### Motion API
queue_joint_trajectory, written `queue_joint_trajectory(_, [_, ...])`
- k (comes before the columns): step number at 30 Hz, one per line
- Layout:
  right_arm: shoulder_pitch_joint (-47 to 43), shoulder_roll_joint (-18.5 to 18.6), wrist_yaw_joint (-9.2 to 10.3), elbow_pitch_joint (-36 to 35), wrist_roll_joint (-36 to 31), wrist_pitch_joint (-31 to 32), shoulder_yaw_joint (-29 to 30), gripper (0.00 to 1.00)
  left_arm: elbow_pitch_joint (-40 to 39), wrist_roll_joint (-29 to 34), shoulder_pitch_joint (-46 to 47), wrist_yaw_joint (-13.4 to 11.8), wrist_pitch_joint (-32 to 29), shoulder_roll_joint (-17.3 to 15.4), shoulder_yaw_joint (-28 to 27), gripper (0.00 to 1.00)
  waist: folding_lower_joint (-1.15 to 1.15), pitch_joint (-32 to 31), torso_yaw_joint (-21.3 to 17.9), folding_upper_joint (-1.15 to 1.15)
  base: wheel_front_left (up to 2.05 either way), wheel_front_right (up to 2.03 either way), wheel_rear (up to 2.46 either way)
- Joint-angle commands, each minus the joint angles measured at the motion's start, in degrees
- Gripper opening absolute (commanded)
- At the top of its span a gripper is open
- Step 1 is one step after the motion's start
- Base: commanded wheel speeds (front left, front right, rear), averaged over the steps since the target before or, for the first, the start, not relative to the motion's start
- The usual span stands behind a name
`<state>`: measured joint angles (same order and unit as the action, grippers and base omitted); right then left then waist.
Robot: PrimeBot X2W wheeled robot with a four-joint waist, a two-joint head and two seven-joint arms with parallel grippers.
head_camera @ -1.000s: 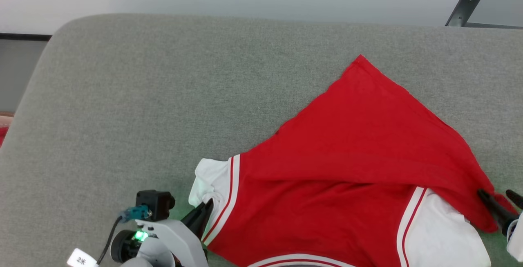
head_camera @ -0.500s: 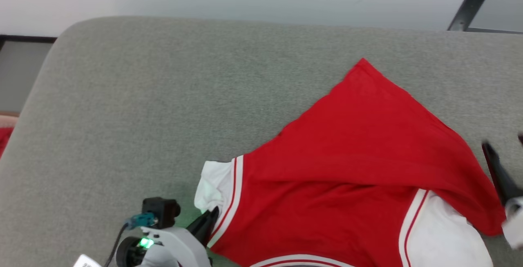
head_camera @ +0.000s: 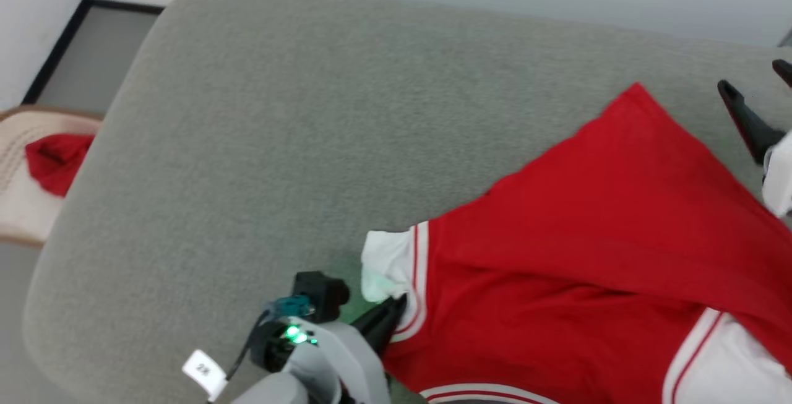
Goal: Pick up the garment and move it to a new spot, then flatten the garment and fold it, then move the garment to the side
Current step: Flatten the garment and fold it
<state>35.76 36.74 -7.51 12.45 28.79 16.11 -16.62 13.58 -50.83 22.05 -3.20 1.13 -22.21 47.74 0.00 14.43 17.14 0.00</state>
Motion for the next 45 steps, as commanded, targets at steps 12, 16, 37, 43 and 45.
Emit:
queue_joint_trajectory(12, [22.3, 1.0, 0.04, 23.9, 9.5, 27.1, -13.7, 1.00, 5.4, 1.0, 4.4, 4.4, 2.1, 7.3, 3.1, 0.00, 0.00, 7.1, 11.0, 0.00, 0.00, 0.00, 0.00])
queue_joint_trajectory(16, [25.8, 0.2, 0.04, 29.2, 9.6, 33.8, -15.1, 1.00, 7.2, 1.0, 5.3, 5.4, 2.7, 9.0, 3.7, 0.00, 0.00, 7.9, 12.7, 0.00, 0.00, 0.00, 0.00])
queue_joint_trajectory(37, [29.8, -2.8, 0.04, 44.4, 3.7, 54.1, -15.9, 0.00, 13.1, -0.2, 7.2, 7.5, 4.2, 11.5, 4.2, 0.00, 0.00, 9.2, 14.2, 0.00, 0.00, 0.00, 0.00])
queue_joint_trajectory(43, [30.7, -3.0, 0.06, 43.4, 2.8, 51.6, -13.8, 0.00, 14.0, -0.3, 7.7, 7.2, 4.0, 10.7, 4.0, 0.00, 0.00, 8.2, 12.9, 0.00, 0.00, 0.00, 0.00])
queue_joint_trajectory(45, [31.0, -3.6, 0.06, 42.9, 2.6, 49.6, -12.8, 0.00, 14.1, -0.2, 8.2, 7.0, 3.6, 10.2, 3.9, 0.00, 0.00, 7.8, 12.3, 0.00, 0.00, 0.00, 0.00])
